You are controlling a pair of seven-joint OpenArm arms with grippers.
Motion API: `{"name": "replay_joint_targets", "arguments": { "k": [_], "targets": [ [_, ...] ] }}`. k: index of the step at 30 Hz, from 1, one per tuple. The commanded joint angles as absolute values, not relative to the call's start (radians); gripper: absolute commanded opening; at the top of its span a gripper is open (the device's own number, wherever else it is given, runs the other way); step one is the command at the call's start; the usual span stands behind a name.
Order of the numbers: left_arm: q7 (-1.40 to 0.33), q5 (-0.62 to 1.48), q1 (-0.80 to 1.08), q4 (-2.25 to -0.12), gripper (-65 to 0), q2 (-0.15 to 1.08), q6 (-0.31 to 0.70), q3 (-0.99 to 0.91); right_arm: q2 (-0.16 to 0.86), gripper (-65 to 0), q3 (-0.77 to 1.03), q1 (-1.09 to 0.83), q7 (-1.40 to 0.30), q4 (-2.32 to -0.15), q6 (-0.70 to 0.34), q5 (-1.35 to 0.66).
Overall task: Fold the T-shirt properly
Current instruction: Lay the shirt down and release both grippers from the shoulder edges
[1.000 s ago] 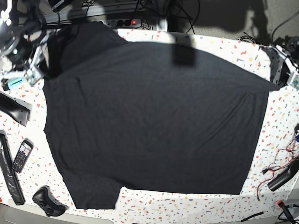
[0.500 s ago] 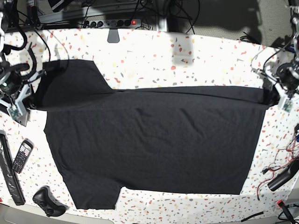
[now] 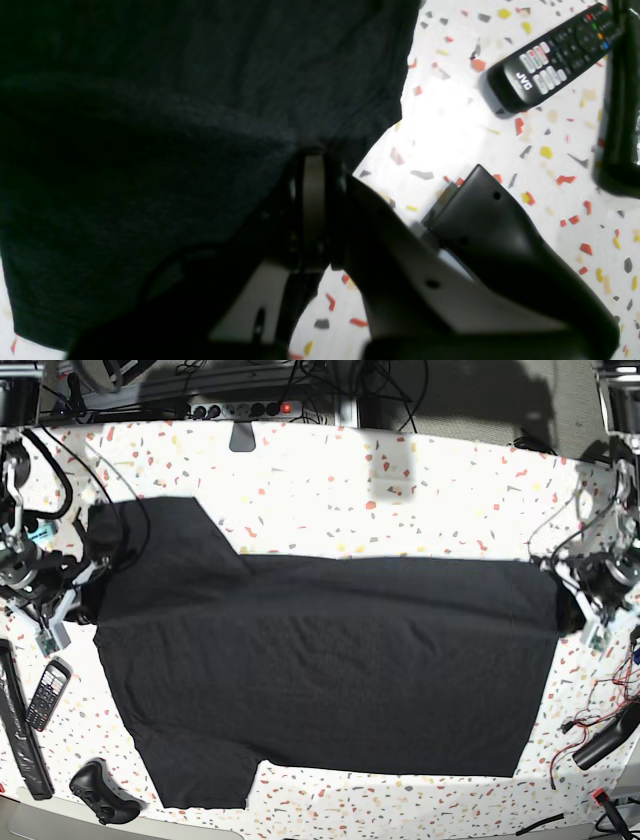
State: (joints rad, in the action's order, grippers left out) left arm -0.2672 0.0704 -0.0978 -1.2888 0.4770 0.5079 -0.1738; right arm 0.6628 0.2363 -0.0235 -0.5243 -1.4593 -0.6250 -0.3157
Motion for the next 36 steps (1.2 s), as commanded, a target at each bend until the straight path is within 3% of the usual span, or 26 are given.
{"name": "replay_joint_targets", "arguments": {
  "k": [1,10,20,29,30,33,36],
  "targets": [
    [-0.244,0.065,-0.124,-1.301,-65.0,0.496,0.493,-0.181,0.681,-65.0,0.244,0.001,-0.505,-1.459,-0.620,-0.318],
    [-0.204,0.052,-0.137,-1.290,-65.0,0.495,0.490,-0.177,0.673,-65.0,0.169,0.069,-0.501,-1.370,-0.620,-0.308],
    [-0.139,0.052,-0.231,-1.075,-65.0,0.466,0.493,-0.175,0.673,-65.0,0.115,0.154,-0.490,-1.276,-0.598,-0.265],
    [-0.126,0.053,-0.272,-1.034,-65.0,0.463,0.494,-0.175,0.673,-65.0,0.115,0.155,-0.505,-1.276,-0.576,-0.258],
    [-0.126,0.054,-0.271,-1.034,-63.8,0.463,0.494,-0.175,0.673,-63.6,0.115,0.155,-0.517,-1.276,-0.576,-0.258],
    [-0.128,0.056,-0.271,-1.034,-46.3,0.464,0.493,-0.175,0.673,-47.4,0.118,0.155,-0.518,-1.276,-0.574,-0.258],
    [-0.158,0.072,-0.272,-1.034,-44.3,0.473,0.493,-0.175,0.674,-45.7,0.140,0.162,-0.517,-1.277,-0.546,-0.274]
  ]
}}
